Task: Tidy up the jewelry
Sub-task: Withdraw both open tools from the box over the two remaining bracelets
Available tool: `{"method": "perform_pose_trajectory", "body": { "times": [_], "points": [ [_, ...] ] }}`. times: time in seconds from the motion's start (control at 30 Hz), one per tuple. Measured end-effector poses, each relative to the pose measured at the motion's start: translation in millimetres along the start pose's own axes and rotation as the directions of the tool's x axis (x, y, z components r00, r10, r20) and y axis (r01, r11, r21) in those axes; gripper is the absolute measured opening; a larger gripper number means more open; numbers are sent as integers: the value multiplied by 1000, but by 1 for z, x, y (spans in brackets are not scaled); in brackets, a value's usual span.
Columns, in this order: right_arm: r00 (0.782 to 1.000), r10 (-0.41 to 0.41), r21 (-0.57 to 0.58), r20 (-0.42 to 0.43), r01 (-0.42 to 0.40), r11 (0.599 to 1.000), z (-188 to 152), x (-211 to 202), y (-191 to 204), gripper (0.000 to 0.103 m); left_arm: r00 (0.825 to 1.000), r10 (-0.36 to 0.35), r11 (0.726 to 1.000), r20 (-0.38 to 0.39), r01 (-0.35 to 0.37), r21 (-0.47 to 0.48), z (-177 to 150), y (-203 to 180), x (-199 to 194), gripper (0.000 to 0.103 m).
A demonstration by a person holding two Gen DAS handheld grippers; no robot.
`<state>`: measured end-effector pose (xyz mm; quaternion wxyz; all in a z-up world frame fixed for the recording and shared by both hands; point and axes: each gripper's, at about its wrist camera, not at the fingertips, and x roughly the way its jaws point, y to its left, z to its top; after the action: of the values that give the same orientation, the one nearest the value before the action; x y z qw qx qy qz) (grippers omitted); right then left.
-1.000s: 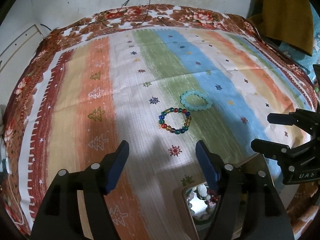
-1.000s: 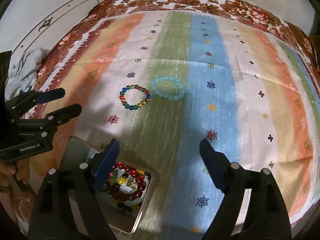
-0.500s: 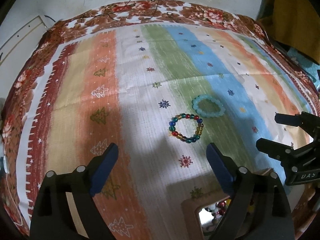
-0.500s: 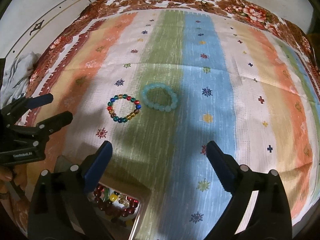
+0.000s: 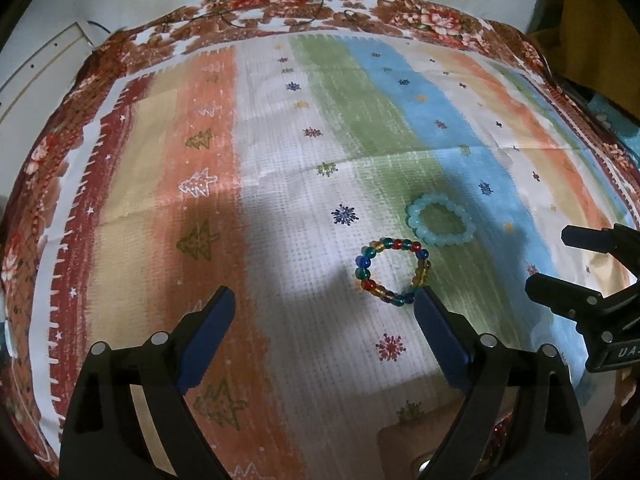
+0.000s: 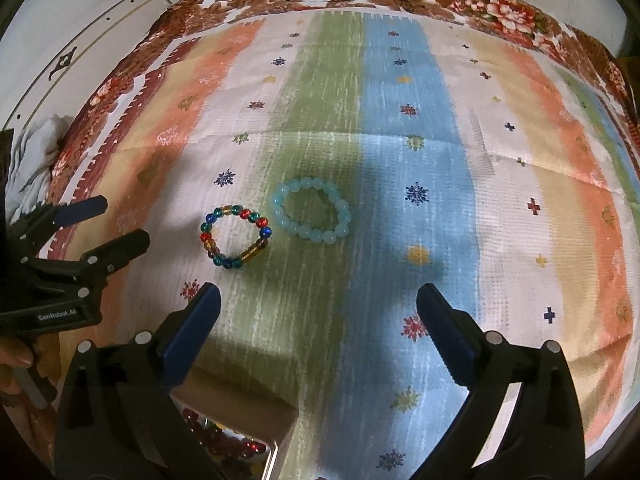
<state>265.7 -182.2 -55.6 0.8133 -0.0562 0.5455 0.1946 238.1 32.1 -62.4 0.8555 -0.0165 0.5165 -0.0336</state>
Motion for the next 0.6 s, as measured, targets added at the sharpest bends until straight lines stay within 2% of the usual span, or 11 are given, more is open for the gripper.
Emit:
{"method": "perform_pose_trajectory", "body": {
  "times": [0.57,0.6],
  "points": [
    [999,20,67,-44,-17,998,24,28,-16,97,995,-77,997,-56,76,-30,13,4,26,89],
    [999,18,71,-44,-15,997,25,30,-17,97,993,-98,995,-64,96,-37,14,4,28,88]
  ]
}}
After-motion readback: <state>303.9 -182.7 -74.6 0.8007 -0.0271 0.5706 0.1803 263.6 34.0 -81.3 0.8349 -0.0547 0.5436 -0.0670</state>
